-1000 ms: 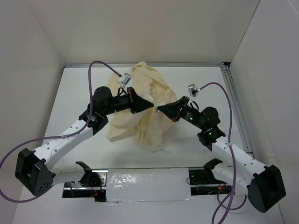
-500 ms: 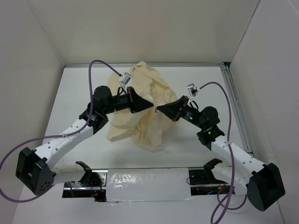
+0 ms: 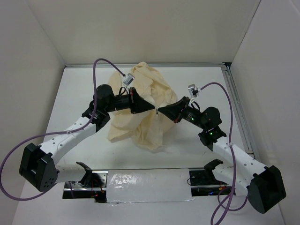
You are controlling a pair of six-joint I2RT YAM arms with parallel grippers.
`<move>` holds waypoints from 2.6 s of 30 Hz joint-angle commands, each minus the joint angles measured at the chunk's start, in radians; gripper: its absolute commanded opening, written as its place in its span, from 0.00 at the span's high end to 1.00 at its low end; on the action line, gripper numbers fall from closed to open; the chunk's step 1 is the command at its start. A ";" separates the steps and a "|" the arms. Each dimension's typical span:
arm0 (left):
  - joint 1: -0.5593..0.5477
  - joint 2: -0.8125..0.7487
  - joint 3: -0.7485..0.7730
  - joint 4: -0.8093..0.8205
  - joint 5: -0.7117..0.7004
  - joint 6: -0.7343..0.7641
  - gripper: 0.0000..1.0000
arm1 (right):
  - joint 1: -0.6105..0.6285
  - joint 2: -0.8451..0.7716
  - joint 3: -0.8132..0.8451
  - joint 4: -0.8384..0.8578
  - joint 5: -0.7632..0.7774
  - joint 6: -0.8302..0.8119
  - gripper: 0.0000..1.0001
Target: Zip up the jacket
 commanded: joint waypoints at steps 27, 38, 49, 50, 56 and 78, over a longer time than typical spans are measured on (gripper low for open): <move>0.041 0.055 0.007 0.174 0.173 -0.034 1.00 | -0.014 0.042 0.038 0.082 -0.063 0.020 1.00; 0.039 0.041 -0.014 0.188 0.162 -0.036 1.00 | -0.028 0.026 0.035 0.050 -0.060 0.005 1.00; 0.039 0.035 -0.022 0.205 0.153 -0.036 1.00 | -0.031 0.014 0.038 0.063 -0.103 0.002 1.00; 0.039 0.036 -0.020 0.206 0.158 -0.036 1.00 | -0.031 0.015 0.040 0.055 -0.108 0.000 1.00; 0.039 0.035 -0.025 0.214 0.167 -0.040 1.00 | -0.028 0.019 0.043 0.047 -0.117 -0.001 1.00; 0.041 0.049 -0.037 0.258 0.217 -0.045 1.00 | -0.043 0.029 0.050 0.088 -0.105 0.025 1.00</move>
